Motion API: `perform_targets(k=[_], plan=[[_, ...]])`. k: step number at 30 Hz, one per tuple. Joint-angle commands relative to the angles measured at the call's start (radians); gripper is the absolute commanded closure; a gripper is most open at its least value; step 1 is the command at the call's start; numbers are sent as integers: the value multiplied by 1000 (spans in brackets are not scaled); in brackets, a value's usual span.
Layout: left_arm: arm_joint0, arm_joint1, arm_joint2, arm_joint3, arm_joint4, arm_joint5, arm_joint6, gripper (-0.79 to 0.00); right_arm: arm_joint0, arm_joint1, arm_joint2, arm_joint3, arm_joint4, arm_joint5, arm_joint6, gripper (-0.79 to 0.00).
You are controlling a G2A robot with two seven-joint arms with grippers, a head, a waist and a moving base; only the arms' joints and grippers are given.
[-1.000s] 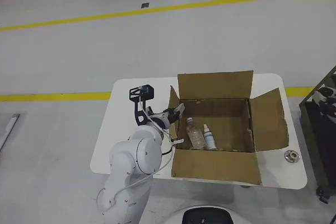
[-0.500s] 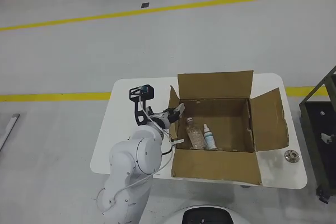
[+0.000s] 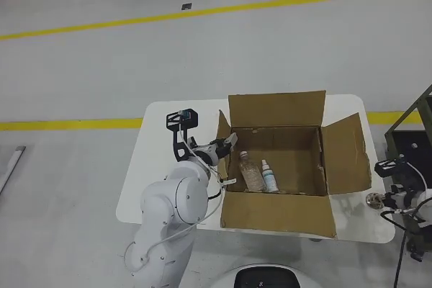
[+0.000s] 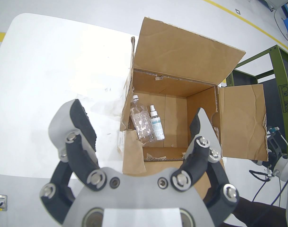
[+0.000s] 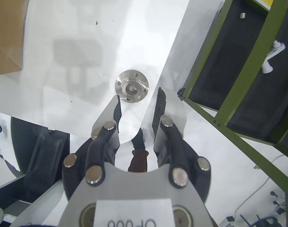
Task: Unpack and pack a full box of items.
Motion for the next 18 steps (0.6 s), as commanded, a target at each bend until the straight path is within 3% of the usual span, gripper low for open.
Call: perform_targets(k=[1,18], plan=[[0,0,0,0,0,0,0,-785,7,0,-21,8,-19,6,2,-326],[0,0,0,0,0,0,0,-785,108,5,-103,76,-47,30,60,-369]])
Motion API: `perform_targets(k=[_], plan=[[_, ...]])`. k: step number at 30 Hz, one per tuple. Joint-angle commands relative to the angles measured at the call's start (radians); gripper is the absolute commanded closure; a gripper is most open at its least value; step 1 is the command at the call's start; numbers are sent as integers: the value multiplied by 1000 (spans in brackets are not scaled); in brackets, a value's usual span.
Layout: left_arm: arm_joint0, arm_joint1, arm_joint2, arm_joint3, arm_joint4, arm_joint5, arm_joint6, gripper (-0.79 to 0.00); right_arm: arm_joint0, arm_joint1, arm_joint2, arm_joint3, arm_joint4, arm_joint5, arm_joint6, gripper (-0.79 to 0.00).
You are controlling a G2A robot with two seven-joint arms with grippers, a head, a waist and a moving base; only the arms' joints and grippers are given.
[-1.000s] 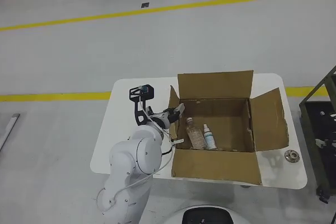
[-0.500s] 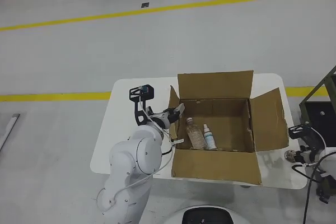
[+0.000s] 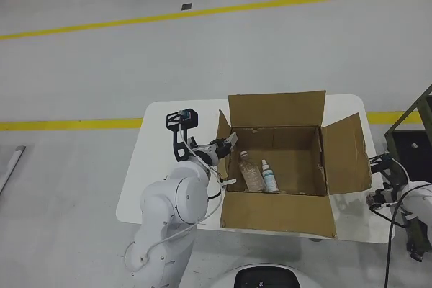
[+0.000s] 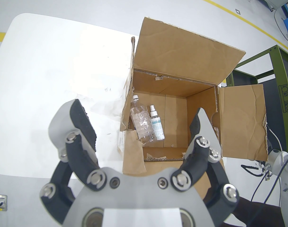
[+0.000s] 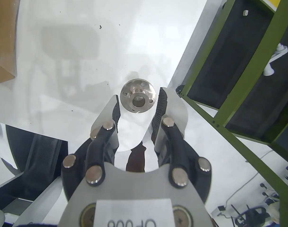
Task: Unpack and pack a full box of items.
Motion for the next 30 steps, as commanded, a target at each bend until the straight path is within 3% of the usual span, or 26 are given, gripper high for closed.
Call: perform_targets(k=[1,10,12,14,15,20,23,24,26,30], plan=[[0,0,0,0,0,0,0,-785,6,0,-11,10,-2,1,4,-369],[0,0,0,0,0,0,0,-785,6,0,-29,44,16,40,0,-391],[0,0,0,0,0,0,0,-785,9,1,-27,52,22,42,3,-496],[0,0,0,0,0,0,0,-785,14,2,-19,56,36,41,10,-680],[0,0,0,0,0,0,0,-785,17,3,-12,55,41,42,17,-720],[0,0,0,0,0,0,0,-785,25,9,9,43,55,42,47,-723],[0,0,0,0,0,0,0,-785,29,11,6,39,57,41,73,-659],[0,0,0,0,0,0,0,-785,30,12,4,39,56,41,76,-594],[0,0,0,0,0,0,0,-785,29,12,-5,44,52,41,78,-372],[0,0,0,0,0,0,0,-785,30,13,-19,55,45,47,67,-360]])
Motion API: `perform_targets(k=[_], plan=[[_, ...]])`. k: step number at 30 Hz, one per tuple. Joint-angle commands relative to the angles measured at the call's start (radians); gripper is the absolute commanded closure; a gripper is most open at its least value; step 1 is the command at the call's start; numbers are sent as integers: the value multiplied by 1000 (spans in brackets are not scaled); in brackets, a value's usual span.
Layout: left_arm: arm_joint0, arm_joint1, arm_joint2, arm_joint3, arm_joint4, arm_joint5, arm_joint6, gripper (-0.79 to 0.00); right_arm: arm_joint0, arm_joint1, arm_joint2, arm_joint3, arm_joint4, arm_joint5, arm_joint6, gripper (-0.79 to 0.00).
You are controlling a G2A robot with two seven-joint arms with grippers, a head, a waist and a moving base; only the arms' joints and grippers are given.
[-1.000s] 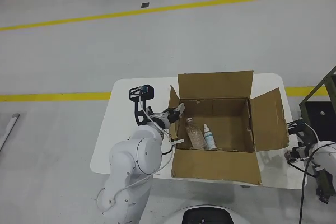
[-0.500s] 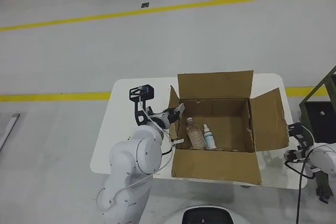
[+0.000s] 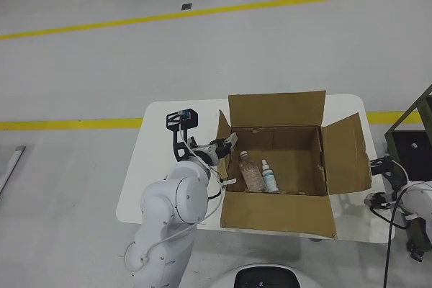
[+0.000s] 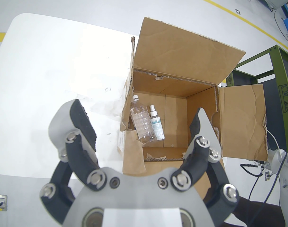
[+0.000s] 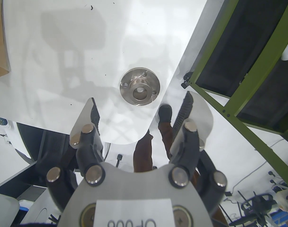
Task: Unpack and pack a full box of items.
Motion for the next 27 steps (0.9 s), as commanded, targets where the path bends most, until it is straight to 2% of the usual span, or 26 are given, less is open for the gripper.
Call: perform_targets(k=[1,9,15,18,27], plan=[[0,0,0,0,0,0,0,-785,1,0,-4,4,0,3,-3,-354],[0,0,0,0,0,0,0,-785,19,3,-18,36,-4,8,-18,-369],[0,0,0,0,0,0,0,-785,28,4,-32,55,-10,12,-23,-360],[0,0,0,0,0,0,0,-785,34,5,-38,62,-9,13,-23,-326],[0,0,0,0,0,0,0,-785,40,7,-49,82,-5,18,-32,-320]])
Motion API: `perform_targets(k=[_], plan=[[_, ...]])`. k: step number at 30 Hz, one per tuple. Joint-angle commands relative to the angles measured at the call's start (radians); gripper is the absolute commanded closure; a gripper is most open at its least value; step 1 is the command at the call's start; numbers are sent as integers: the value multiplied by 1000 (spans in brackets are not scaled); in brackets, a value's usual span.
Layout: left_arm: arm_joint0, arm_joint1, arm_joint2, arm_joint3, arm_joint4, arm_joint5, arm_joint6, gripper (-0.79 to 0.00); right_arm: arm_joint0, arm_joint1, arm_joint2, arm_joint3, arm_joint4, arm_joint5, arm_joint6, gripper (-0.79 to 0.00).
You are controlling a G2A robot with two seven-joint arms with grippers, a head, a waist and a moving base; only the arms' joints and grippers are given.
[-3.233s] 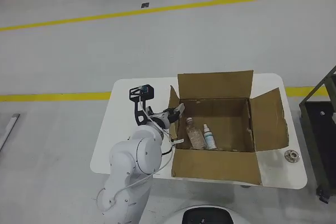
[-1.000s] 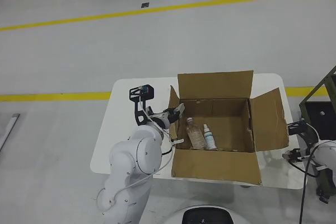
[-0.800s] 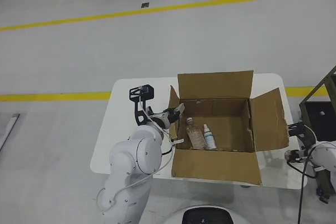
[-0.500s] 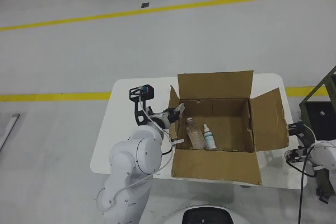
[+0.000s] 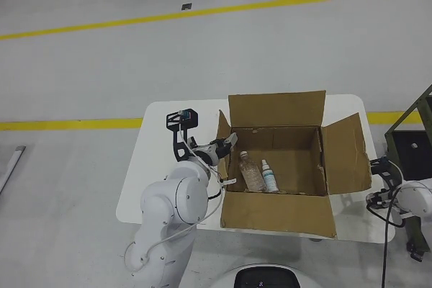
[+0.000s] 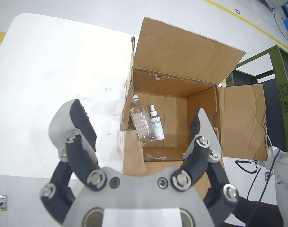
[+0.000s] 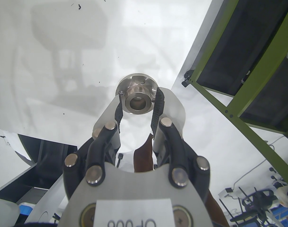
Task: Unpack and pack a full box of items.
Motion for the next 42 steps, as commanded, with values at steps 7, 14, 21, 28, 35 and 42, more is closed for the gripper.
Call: perform_targets(k=[7,14,21,28,35,42], plan=[[0,0,0,0,0,0,0,-785,2,2,-5,11,4,3,-10,-268],[0,0,0,0,0,0,0,-785,4,4,-11,21,8,9,-19,-222],[0,0,0,0,0,0,0,-785,9,6,-1,16,27,22,-40,0],[0,0,0,0,0,0,0,-785,-1,9,128,-103,175,61,-191,0],[0,0,0,0,0,0,0,-785,-22,4,264,-270,378,137,-367,0],[0,0,0,0,0,0,0,-785,-60,-4,270,-423,464,87,-550,0]])
